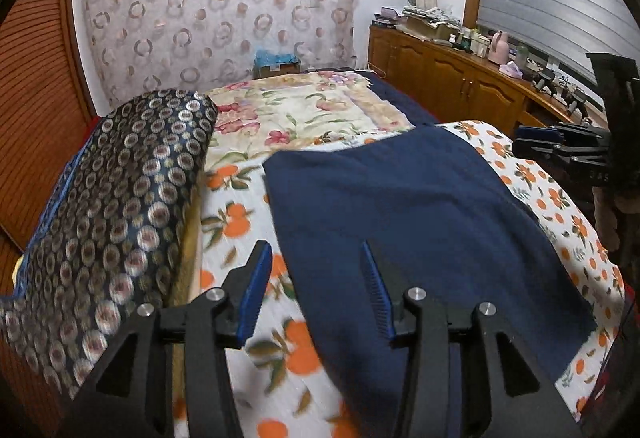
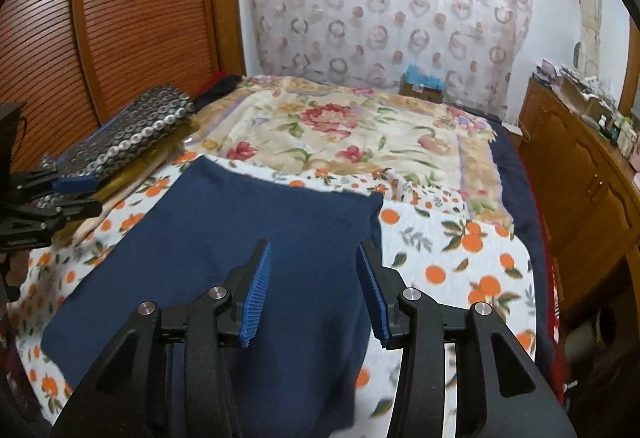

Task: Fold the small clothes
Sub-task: 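Lay the navy T-shirt flat on the bed and open both grippers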

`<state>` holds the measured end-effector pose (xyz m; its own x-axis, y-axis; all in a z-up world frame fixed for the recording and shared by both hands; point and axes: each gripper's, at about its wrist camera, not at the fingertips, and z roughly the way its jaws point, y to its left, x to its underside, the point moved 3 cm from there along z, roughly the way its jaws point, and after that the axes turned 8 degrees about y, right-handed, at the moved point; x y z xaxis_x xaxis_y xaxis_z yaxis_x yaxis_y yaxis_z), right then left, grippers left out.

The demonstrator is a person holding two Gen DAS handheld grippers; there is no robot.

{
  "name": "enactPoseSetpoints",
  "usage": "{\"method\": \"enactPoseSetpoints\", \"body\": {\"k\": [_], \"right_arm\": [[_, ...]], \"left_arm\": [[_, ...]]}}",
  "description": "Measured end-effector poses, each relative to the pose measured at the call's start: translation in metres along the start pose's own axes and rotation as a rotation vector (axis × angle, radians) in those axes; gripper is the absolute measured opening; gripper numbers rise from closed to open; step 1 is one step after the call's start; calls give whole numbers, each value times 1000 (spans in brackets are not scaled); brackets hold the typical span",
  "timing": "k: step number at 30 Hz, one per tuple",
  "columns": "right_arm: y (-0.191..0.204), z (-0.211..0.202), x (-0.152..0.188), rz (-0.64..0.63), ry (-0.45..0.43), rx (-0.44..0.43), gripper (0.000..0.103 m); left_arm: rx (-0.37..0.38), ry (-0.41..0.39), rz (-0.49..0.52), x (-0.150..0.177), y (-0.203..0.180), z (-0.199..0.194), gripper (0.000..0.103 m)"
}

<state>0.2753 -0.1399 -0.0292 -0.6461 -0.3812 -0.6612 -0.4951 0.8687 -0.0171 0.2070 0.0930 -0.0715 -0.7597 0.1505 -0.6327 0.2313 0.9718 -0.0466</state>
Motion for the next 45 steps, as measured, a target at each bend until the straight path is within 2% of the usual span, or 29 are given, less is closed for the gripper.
{"method": "enactPoseSetpoints", "body": {"k": [7, 13, 18, 33, 45], "right_arm": [[17, -28, 42, 18, -4, -45, 47], [22, -40, 75, 14, 12, -24, 47], [29, -51, 97, 25, 9, -30, 47], [46, -46, 148, 51, 76, -36, 48], [46, -47, 169, 85, 117, -37, 48]], "left_arm": [[10, 13, -3, 34, -17, -11, 45], [50, 17, -15, 63, -24, -22, 45], [21, 31, -21, 79, -27, -25, 45], [28, 29, -54, 103, -26, -40, 45], [44, 58, -62, 127, -30, -41, 45]]}}
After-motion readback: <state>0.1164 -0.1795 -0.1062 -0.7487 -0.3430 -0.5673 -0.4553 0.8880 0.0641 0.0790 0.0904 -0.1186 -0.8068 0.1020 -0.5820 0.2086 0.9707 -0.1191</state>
